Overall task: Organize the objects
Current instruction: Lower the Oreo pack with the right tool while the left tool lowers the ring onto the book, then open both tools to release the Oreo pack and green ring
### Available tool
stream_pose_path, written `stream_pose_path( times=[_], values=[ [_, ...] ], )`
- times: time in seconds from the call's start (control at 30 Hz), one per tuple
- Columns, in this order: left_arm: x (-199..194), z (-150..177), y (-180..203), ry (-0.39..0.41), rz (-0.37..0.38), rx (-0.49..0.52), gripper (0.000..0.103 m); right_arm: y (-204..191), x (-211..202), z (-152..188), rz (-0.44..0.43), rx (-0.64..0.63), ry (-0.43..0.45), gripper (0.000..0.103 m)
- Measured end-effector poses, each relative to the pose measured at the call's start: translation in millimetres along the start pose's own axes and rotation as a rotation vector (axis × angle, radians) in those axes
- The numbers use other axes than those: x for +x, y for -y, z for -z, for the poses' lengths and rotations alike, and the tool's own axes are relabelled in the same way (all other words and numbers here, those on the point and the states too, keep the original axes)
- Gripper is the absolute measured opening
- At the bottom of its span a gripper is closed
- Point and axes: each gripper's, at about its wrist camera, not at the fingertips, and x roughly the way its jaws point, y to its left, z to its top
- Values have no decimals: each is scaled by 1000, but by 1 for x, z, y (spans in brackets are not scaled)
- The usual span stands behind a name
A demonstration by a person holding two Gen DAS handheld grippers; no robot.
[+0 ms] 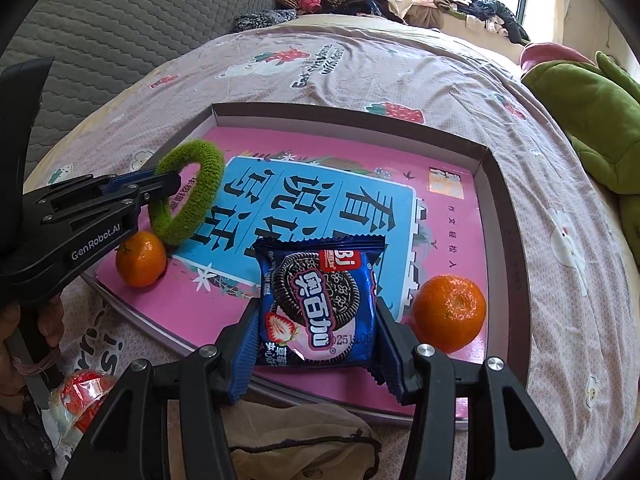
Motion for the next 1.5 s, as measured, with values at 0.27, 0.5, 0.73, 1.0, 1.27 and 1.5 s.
stream_pose_path(
  times=[0.27, 0.5, 0.73, 1.0, 1.27, 1.5],
  values=[
    [-4, -2, -3, 4, 6, -16, 16, 3, -1, -2, -2, 9, -5, 53],
    [-8, -5, -6, 8, 16, -28, 22, 4, -6, -3, 0, 15, 15, 54],
    [-12, -6, -8, 11, 18, -40, 23, 5, -8, -4, 3, 22, 22, 54],
    [-25, -6, -7, 20, 14, -52, 27, 6, -19, -7, -7, 24, 56, 54],
    [-45, -4, 3, 29, 11, -40, 29, 4, -33, -9, -4, 18, 83, 55],
    [-59, -1, 8, 34, 7, -35, 35, 3, -46, -10, -14, 18, 108, 58]
  ],
)
